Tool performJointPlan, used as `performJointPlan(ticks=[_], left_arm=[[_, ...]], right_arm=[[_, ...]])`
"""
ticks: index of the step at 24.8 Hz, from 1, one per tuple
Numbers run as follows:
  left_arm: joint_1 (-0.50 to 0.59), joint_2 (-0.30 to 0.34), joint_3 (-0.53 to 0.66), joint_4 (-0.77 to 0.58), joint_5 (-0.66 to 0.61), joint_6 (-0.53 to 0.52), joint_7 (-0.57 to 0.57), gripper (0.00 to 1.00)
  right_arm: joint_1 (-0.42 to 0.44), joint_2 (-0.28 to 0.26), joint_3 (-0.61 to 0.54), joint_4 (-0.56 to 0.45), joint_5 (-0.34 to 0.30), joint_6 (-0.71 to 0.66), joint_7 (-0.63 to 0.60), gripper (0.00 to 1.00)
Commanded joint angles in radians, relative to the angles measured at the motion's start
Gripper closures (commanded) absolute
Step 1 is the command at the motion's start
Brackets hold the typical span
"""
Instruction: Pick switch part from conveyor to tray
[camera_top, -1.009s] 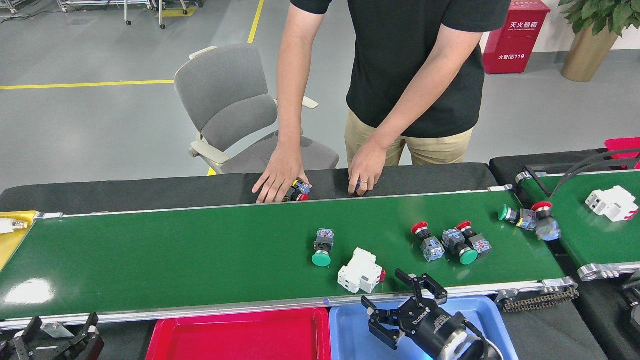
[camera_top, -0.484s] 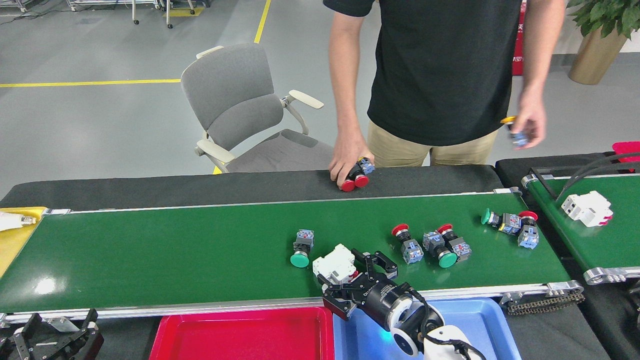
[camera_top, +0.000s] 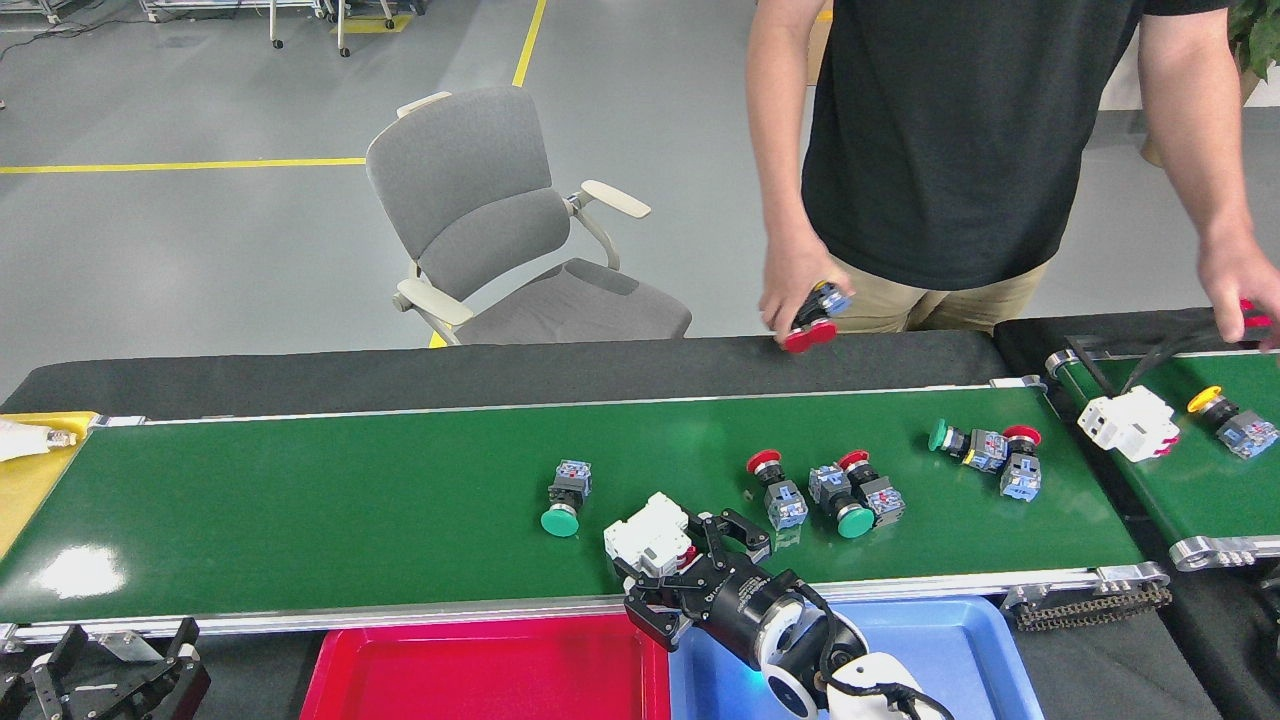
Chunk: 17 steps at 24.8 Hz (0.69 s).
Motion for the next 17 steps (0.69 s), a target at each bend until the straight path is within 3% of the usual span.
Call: performJointPlan(ticks=[1,4,8,9,10,11,14,17], left_arm=[[0.003,0.003,0.0,-0.029,-0.003,-0.026,0.002,0.0],[0.008,-0.001,-0.055,-0.082,-0.005,-0.045,0.0,0.0],[0.007,-0.003,-0.124,-0.13,-0.005,-0.048,-0.001,0.0],[0.005,-0.003,-0.148,-0.137,-0.005,-0.046,-0.006,0.0],[0.002,-0.001,-0.176,-0.147,-0.005,-0.048,-0.015,0.0],[0.0,-0.001,-0.201,-0.151,-0.005,-0.051,-0.024,0.0],[-0.029,-0.003,-0.26,-0.148,-0.006,-0.043,-0.07,0.0],[-0.099,-0.037,-0.291,-0.139,-0.008,-0.037,-0.098,0.0]], right_arm=[[0.02,-0.053,-0.014,-0.083,-0.008,-0.003,-0.054,0.89],[0.149,-0.193,-0.1,-0.239,-0.031,-0.009,-0.14,0.82],[0.359,-0.282,-0.216,-0.347,-0.057,-0.028,-0.231,0.71],[0.399,-0.292,-0.236,-0.348,-0.057,-0.035,-0.269,0.62],[0.434,-0.294,-0.258,-0.348,-0.057,-0.035,-0.304,0.36],[0.463,-0.291,-0.281,-0.347,-0.058,-0.028,-0.32,0.0],[0.528,-0.271,-0.381,-0.347,-0.1,-0.026,-0.315,0.0],[0.523,-0.168,-0.456,-0.35,-0.134,0.046,-0.292,0.0]])
